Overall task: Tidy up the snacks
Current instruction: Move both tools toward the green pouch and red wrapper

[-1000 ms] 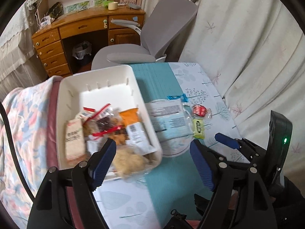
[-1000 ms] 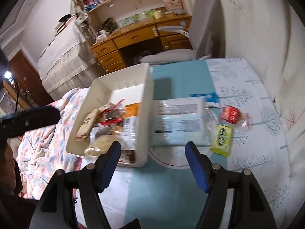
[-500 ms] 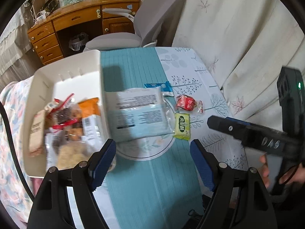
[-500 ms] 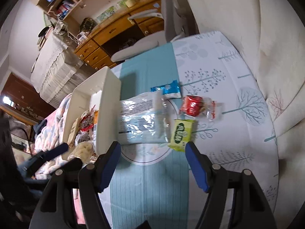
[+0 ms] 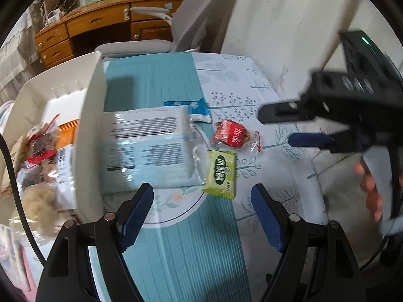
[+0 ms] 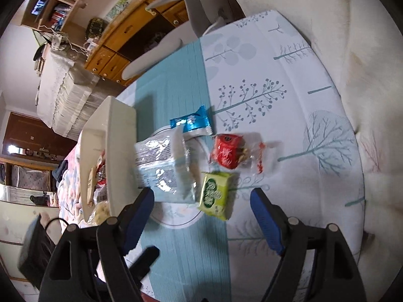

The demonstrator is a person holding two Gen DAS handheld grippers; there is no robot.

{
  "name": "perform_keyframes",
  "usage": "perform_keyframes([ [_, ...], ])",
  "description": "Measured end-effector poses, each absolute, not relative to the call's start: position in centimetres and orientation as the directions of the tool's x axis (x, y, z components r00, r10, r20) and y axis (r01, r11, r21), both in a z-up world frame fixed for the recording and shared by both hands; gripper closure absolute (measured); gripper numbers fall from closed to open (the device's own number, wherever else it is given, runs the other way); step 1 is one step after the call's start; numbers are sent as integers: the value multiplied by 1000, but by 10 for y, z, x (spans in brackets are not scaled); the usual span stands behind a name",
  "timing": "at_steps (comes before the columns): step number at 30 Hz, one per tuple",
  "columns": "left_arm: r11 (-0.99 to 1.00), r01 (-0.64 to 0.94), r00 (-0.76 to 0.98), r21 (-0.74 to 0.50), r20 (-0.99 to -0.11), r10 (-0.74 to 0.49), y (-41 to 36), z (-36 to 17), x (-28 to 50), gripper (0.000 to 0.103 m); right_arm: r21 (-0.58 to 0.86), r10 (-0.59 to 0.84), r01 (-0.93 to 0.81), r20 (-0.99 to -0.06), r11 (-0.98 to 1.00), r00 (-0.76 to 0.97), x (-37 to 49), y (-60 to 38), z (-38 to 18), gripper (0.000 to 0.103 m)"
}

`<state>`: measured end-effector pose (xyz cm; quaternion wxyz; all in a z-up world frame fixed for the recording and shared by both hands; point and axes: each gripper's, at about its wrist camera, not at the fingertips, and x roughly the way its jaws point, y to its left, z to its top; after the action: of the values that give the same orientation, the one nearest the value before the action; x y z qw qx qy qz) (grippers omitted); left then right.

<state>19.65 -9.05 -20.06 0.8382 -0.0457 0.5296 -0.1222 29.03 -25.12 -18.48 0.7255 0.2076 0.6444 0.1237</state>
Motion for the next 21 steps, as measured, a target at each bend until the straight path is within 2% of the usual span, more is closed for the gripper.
perform_keyframes([
  [9, 965, 215, 404, -148, -887, -226, -128, -245, 205, 24, 448, 445, 68, -894, 892, 49, 320, -246, -229, 24],
  [17, 964, 248, 397, -93, -898, -189, -159, -269, 219, 24, 434, 434, -28, -901, 900, 7, 336, -235, -249, 24],
  [19, 963, 257, 395, -85, -900, -185, -165, -272, 220, 24, 424, 426, -68, -905, 903, 10, 338, -232, -250, 27],
  [21, 960, 269, 391, -73, -903, -178, -171, -276, 223, 24, 409, 411, -104, -912, 907, 0, 340, -230, -252, 35],
])
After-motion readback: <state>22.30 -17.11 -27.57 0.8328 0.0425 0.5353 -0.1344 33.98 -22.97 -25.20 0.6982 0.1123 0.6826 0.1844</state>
